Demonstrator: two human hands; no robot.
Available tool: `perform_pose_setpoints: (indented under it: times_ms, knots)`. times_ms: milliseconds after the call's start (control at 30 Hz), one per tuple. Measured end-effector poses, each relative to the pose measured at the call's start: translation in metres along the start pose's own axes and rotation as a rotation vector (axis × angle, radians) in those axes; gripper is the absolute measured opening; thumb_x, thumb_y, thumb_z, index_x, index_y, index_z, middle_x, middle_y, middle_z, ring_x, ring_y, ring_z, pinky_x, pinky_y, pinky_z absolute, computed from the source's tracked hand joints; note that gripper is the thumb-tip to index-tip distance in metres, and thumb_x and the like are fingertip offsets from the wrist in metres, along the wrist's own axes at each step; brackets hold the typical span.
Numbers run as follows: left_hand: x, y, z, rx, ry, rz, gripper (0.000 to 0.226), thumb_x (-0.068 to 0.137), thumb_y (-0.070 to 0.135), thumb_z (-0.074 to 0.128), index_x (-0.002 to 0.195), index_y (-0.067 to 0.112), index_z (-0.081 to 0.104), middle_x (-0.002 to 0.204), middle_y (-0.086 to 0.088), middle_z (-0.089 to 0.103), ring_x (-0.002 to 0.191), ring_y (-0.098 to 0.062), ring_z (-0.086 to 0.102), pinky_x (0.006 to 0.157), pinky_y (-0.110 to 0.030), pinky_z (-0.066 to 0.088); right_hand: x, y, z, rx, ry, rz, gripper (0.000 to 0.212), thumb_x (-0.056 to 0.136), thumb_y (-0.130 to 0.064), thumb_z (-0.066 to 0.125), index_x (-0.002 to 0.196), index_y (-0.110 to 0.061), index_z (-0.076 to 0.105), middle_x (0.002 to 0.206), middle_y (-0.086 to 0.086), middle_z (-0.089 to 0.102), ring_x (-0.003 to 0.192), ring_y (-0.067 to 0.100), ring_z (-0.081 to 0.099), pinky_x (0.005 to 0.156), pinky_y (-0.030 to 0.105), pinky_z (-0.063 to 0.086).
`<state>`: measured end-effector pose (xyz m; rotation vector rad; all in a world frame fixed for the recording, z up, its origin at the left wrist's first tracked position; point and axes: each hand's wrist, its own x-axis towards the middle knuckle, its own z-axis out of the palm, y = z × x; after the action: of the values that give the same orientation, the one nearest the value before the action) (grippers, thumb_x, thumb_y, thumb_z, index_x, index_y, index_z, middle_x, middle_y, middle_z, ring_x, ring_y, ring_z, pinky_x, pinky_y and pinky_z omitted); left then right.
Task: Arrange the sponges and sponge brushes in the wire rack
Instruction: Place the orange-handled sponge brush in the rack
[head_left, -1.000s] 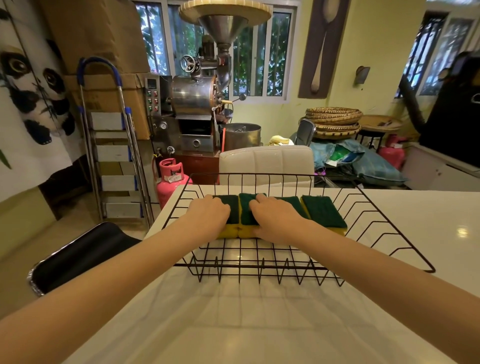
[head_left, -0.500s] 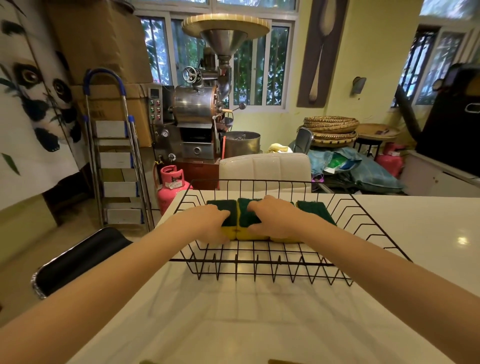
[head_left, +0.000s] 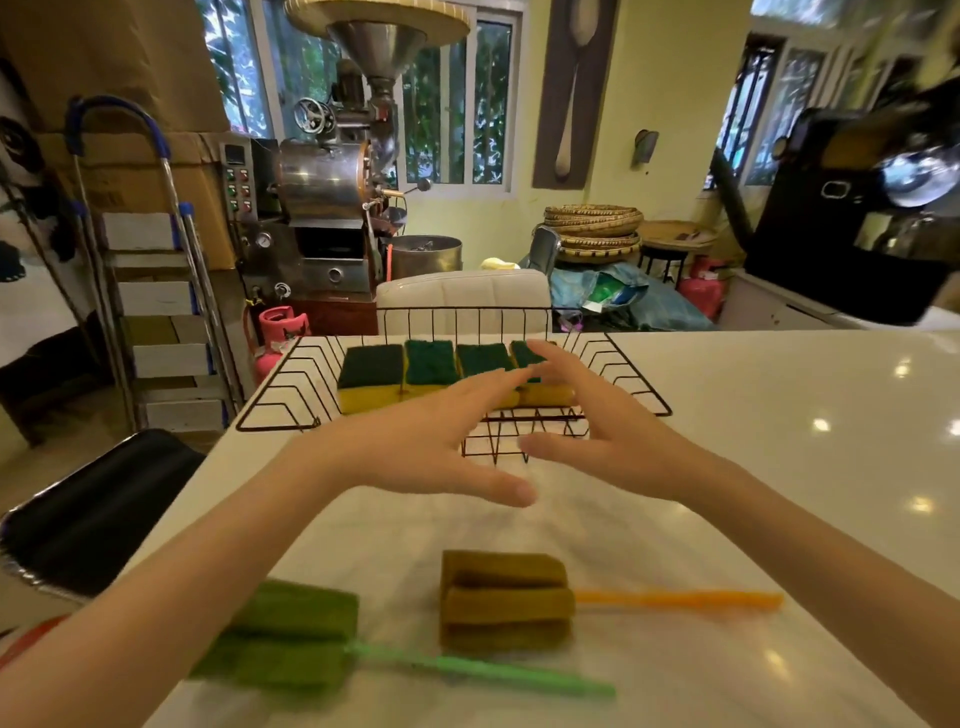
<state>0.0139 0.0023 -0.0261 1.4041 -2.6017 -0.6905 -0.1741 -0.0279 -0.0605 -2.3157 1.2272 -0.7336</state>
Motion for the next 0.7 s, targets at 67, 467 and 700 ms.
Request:
perform_pose_setpoints:
  times_ms: [67,467,700]
  knots:
    - [0.000,0.008,0.013,0.023,-0.071,0.014,0.104,0.068,0.060,0.061,0.136,0.046,-0.017,0.152,0.020,-0.017,0.140,-0.002,-0.004,0.115,-0.030,0.009,-0.027,0.006,-0.003,0.025,0.008,-0.003,0.082,0.076,-0.045,0.065,0.141,-0.036,0.016,0.144,-0.010,0.037,0.129,0.004,0.034,0.104,0.027,0.031]
    - [0.004,0.027,0.046,0.192,-0.354,-0.091,0.098,0.065,0.057,0.067,0.138,0.047,0.003,0.152,0.013,0.017,0.135,-0.013,0.026,0.108,-0.037,0.028,-0.114,0.033,-0.013,-0.105,-0.201,0.140,0.063,0.067,-0.048,0.070,0.122,-0.049,0.039,0.120,-0.012,0.053,0.106,0.002,0.049,0.093,0.025,0.040]
    - [0.007,0.024,0.050,0.217,-0.401,-0.114,0.083,0.067,0.056,0.065,0.136,0.045,0.018,0.140,0.008,0.038,0.122,-0.015,0.041,0.097,-0.032,0.040,-0.114,0.030,-0.007,-0.178,-0.230,0.158,0.037,0.077,-0.033,0.068,0.112,-0.029,0.056,0.098,-0.006,0.055,0.088,0.007,0.050,0.077,0.022,0.043]
